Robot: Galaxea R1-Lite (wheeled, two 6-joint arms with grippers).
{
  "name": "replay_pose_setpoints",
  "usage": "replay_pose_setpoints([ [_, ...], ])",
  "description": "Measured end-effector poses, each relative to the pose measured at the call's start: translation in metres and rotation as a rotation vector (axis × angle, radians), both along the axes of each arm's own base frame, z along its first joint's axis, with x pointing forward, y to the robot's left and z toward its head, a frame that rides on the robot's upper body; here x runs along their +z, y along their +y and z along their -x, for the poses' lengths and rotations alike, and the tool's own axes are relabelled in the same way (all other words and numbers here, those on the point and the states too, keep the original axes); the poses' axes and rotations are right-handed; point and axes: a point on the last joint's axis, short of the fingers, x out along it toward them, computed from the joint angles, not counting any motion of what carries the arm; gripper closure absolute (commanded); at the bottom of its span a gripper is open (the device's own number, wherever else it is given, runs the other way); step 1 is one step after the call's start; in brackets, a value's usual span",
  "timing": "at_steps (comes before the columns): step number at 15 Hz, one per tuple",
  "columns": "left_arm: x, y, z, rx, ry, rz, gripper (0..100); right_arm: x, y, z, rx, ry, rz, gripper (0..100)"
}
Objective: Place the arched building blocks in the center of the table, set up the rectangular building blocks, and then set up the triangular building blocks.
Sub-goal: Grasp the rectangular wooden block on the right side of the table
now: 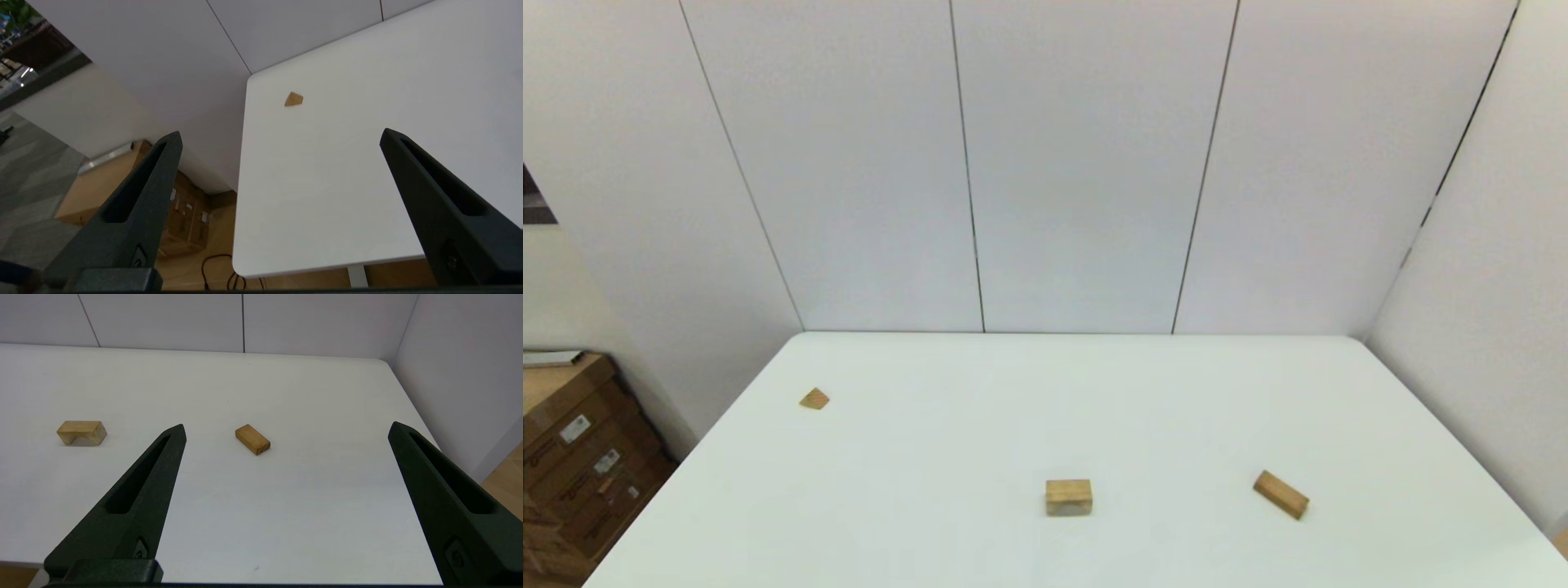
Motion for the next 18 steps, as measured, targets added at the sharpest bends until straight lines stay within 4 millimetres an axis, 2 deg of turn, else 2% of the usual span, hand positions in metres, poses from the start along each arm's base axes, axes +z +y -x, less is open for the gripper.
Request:
replay_pose_setpoints([
  [5,-0.058,-0.001,0.004,0.015,0.017,0.152,0,0.000,0.000,0.000,0.000,0.000,0.000,0],
  [9,-0.098,-0.001,-0.013,-0.020,-0.010,0.198,0,0.000,0.000,0.000,0.000,0.000,0.000,0],
  [11,-0.110,-0.002,-0.023,-0.069,-0.078,0.220,0,0.000,0.000,0.000,0.000,0.000,0.000,0],
  [13,-0.112,-0.003,-0.028,-0.096,-0.152,0.280,0,0.000,0.000,0.000,0.000,0.000,0.000,0],
  [18,-0.116,-0.002,-0.029,-0.077,-0.155,0.324,0,0.000,0.000,0.000,0.000,0.000,0.001,0],
])
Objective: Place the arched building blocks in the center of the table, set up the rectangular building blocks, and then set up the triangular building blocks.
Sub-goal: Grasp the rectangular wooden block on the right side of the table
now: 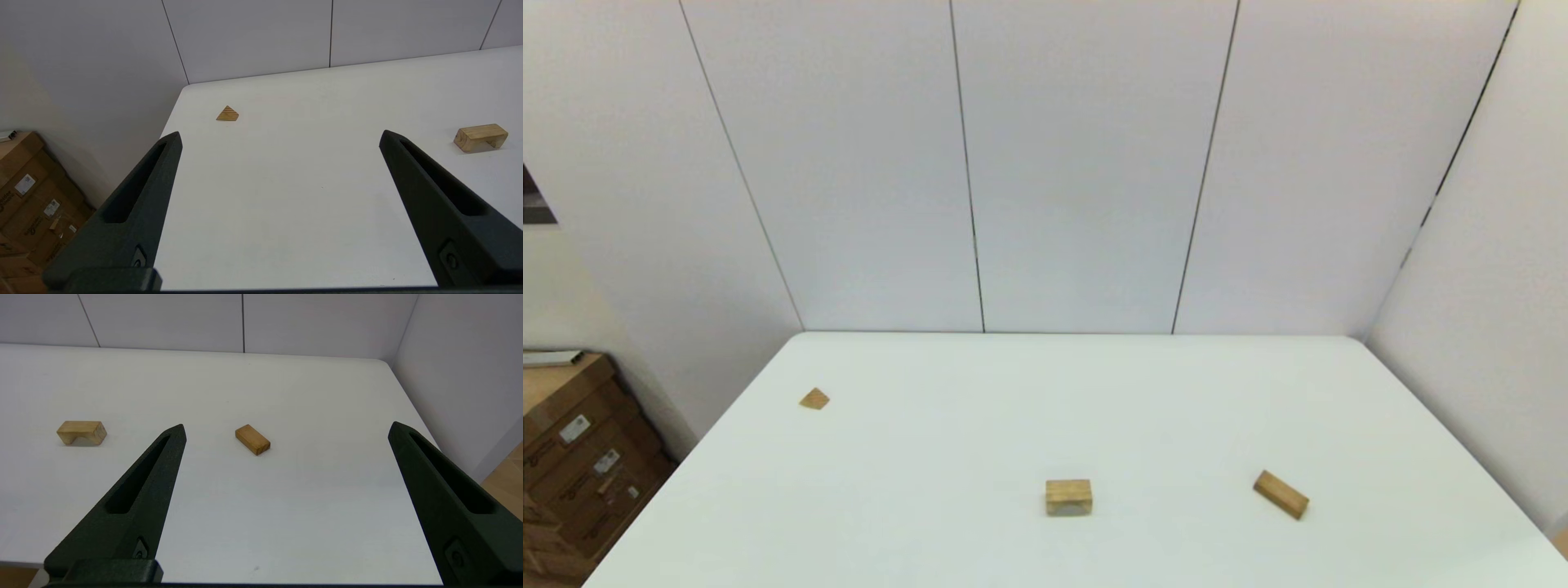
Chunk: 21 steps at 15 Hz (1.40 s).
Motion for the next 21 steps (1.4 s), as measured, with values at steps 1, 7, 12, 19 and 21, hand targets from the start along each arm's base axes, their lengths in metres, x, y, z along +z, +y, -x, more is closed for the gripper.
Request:
replay_pose_setpoints([
  [1,0.000,0.000,0.000,0.000,0.000,0.000,0,0.000,0.000,0.000,0.000,0.000,0.000,0],
  [7,0.000,0.000,0.000,0.000,0.001,-0.001,0,0.000,0.000,0.000,0.000,0.000,0.000,0],
  [12,0.000,0.000,0.000,0.000,0.001,0.000,0,0.001,0.000,0.001,-0.013,0.012,0.007,0],
  [19,0.000,0.000,0.000,0.000,0.001,-0.001,0,0.063,0.000,-0.034,-0.015,0.209,-0.011,0],
  [21,0.000,0.000,0.000,0.001,0.001,-0.001,0,0.079,0.000,-0.069,-0.021,0.341,-0.022,0],
])
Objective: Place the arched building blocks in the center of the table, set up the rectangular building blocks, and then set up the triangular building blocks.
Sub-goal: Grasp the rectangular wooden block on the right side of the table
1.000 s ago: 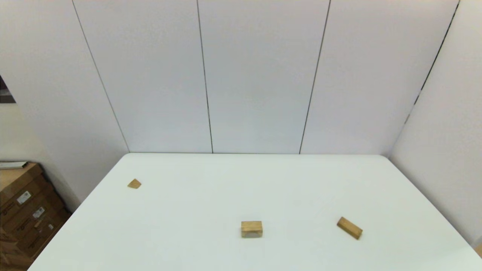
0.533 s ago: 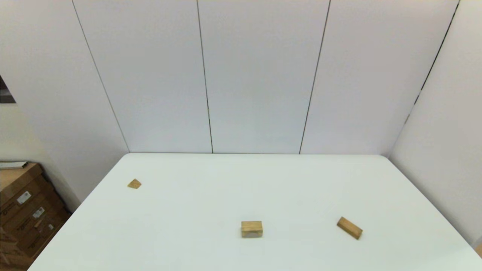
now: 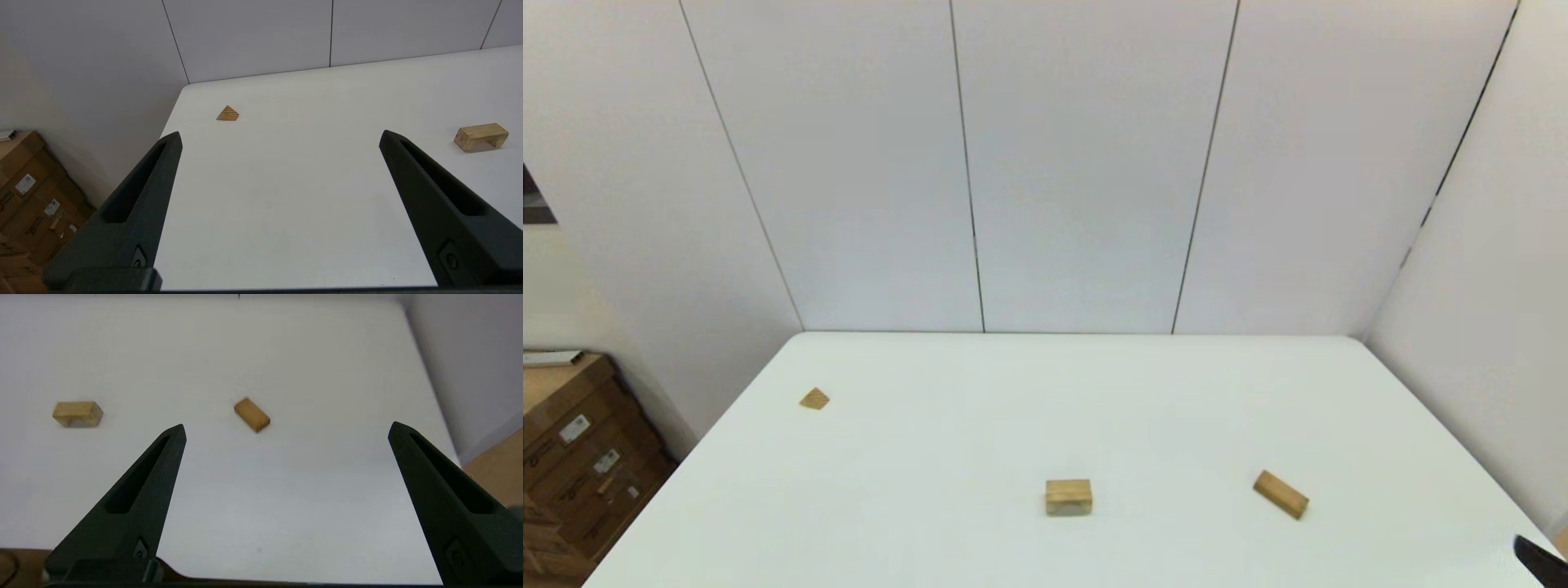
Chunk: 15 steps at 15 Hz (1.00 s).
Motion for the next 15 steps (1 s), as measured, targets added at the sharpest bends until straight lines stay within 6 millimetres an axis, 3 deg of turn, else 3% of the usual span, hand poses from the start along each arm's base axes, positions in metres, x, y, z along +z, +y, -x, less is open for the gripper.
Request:
replay_pose_setpoints([
  [3,0.000,0.000,0.000,0.000,0.001,0.001,0,0.005,0.000,-0.070,0.001,0.168,0.004,0],
  [8,0.000,0.000,0.000,0.000,0.000,0.000,0,-0.030,0.000,-0.178,0.059,0.401,0.076,0],
  [11,0.000,0.000,0.000,0.000,0.000,0.001,0,-0.055,0.002,-0.205,0.165,0.541,0.149,0],
  [15,0.000,0.000,0.000,0.000,0.000,0.000,0,-0.067,0.002,-0.216,0.289,0.690,0.193,0],
])
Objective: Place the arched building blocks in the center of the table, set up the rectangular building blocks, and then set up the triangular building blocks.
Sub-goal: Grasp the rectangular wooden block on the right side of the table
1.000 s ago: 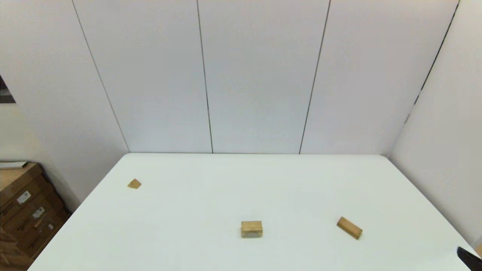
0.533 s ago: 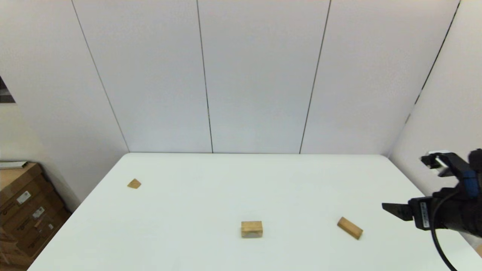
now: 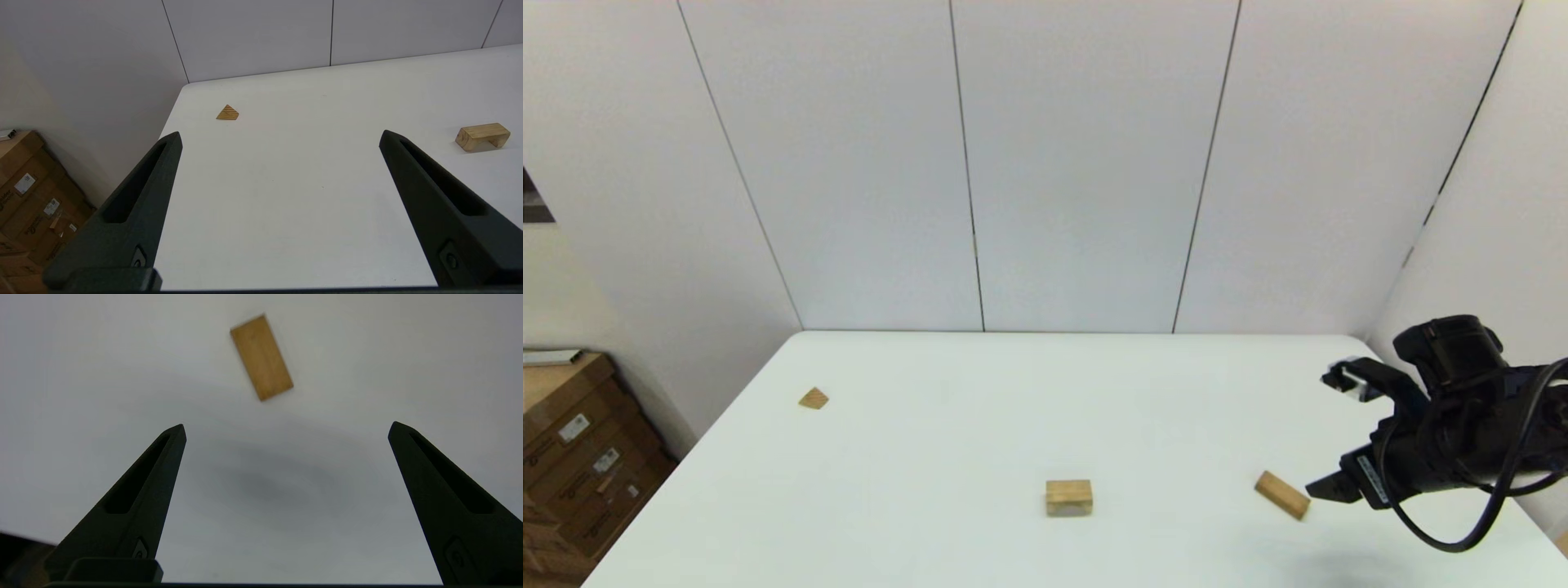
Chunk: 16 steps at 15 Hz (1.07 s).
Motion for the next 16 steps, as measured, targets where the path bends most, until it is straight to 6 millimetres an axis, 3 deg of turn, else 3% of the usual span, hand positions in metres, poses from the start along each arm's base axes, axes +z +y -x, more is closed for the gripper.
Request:
replay_pose_setpoints([
  [8,0.000,0.000,0.000,0.000,0.000,0.000,0,-0.005,0.013,-0.006,0.290,0.075,0.102,0],
  [16,0.000,0.000,0.000,0.000,0.000,0.000,0,-0.034,0.026,-0.034,0.344,0.143,0.104,0],
])
